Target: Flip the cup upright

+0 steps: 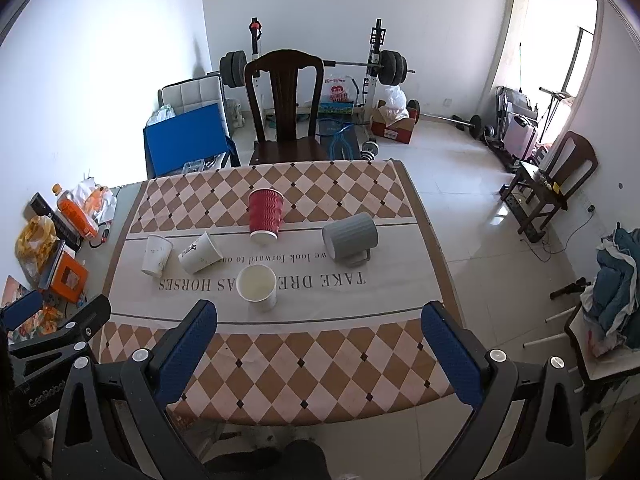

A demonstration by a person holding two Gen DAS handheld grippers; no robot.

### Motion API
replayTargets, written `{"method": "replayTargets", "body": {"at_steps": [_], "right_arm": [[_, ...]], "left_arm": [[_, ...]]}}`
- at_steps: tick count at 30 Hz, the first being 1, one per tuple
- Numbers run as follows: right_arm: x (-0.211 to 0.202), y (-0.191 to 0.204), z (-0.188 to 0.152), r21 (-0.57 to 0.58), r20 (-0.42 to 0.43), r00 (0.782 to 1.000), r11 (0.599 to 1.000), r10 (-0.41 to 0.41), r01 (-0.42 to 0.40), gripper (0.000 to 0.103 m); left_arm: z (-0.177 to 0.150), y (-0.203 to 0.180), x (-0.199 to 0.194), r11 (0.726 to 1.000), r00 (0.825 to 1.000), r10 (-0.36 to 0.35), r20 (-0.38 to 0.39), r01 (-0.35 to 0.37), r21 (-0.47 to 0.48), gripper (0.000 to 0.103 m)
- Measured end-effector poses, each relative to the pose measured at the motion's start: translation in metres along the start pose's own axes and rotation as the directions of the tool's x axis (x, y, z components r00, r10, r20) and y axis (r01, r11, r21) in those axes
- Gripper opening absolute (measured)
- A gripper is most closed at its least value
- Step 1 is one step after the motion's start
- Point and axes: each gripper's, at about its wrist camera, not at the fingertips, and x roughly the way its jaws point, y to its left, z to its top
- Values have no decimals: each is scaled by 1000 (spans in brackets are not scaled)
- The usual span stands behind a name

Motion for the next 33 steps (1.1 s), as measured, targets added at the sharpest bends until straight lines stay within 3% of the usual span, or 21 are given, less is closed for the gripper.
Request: {"method": "replayTargets", "body": {"at_steps": [33], "right_arm": [[8, 5, -10, 2, -13, 1000, 1000, 10, -10, 103]], "left_arm": [[-3, 5, -2, 1000, 1000, 0, -1, 0, 5, 103]]}}
